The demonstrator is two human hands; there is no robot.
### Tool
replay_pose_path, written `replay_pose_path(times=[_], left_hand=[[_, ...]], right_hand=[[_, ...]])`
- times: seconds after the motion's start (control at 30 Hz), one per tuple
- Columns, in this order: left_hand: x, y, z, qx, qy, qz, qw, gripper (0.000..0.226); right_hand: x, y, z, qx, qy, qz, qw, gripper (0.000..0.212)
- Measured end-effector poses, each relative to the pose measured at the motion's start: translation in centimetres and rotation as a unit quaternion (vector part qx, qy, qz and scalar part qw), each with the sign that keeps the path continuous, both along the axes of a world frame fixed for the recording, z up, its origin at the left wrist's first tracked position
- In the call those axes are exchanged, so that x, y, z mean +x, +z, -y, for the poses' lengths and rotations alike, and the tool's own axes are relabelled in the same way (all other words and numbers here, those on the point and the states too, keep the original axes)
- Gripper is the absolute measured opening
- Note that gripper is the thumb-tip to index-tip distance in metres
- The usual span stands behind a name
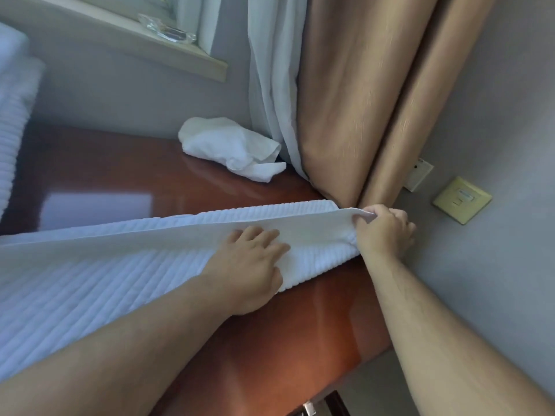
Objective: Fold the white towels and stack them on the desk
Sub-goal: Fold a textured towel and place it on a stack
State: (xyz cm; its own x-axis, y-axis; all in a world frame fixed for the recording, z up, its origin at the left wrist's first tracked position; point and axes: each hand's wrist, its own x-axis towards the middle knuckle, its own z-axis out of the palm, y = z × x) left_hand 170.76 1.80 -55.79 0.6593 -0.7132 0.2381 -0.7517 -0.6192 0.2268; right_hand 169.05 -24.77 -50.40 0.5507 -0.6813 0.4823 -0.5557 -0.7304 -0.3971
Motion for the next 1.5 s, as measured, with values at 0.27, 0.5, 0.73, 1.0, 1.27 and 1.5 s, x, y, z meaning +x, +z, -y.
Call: replay_pose_path(times=[0.27,0.5,0.73,1.0,1.27,1.5], left_hand=[[0.4,-1.0,1.2,0.001,0.013,-0.021,1.000,0.074],[0.7,-1.2,1.2,0.003,0.006,-0.036,0.999,0.065],[2.8,0.3,0.4,-0.010,-0.010,-0.042,0.999,0.047],[4.8,-0.1,-1.0,0.001,0.135,-0.003,0.991,0.058],[7.7,1.5,-2.0,0.037,0.222,-0.049,0.973,0.043],[8.3,1.8,-2.7,-0.078,0.196,0.021,0.977,0.026]], right_hand=[[1.1,-3.2,3.0,0.267,0.060,0.071,0.959,0.036],[3.2,-2.1,5.9,0.169,0.179,0.123,0.961,0.043],[7.2,-1.5,7.4,0.039,0.173,-0.105,0.979,0.043],[9.5,-2.5,7.1,0.083,0.181,-0.094,0.975,0.043],[9.5,-3.7,6.1,0.012,0.164,-0.083,0.983,0.038],[9.7,-3.5,6.4,0.007,0.173,-0.062,0.983,0.033]])
